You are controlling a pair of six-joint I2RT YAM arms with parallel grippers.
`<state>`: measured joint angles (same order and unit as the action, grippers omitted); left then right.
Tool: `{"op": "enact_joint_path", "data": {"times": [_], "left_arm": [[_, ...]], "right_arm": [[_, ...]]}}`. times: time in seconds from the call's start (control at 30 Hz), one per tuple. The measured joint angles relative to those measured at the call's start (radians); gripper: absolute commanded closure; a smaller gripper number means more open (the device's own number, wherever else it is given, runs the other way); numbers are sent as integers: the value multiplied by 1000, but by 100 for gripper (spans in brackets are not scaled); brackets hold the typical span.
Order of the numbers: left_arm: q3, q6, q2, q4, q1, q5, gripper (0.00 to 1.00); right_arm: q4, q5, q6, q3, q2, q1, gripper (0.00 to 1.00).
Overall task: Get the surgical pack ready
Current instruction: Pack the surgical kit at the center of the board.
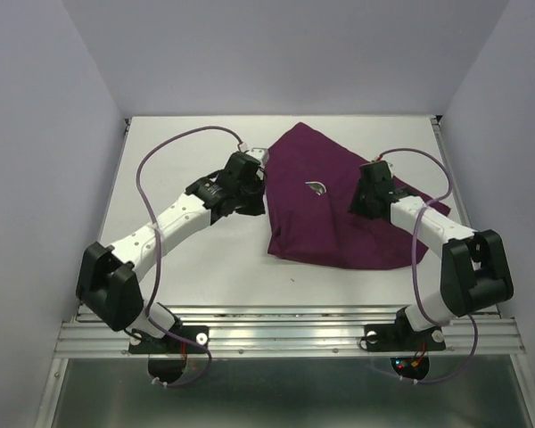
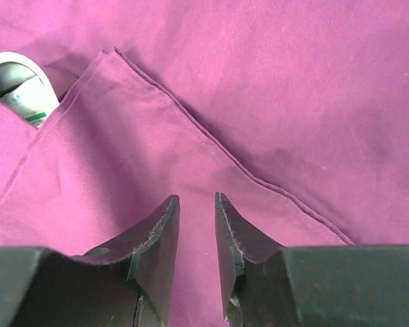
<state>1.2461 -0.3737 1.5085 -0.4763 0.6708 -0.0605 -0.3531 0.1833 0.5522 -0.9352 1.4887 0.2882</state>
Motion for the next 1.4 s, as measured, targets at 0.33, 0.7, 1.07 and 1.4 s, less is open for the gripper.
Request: {"op": "enact_joint_path", "data": {"times": [0.33, 0.7, 1.07, 1.4], "left_arm": [[-93, 60, -36, 135, 82, 377, 100], [-87, 73, 139, 140, 99, 260, 100], [-68, 43, 188, 152, 97, 178, 100], [-68, 31, 190, 159, 93, 152, 100]], "right_arm": [[-17, -30, -23, -61, 81, -1, 67], [-45, -15, -116, -130, 174, -1, 43], [-50, -127, -275, -342, 355, -34, 43], [-28, -365, -322, -377, 452, -112, 44]]}}
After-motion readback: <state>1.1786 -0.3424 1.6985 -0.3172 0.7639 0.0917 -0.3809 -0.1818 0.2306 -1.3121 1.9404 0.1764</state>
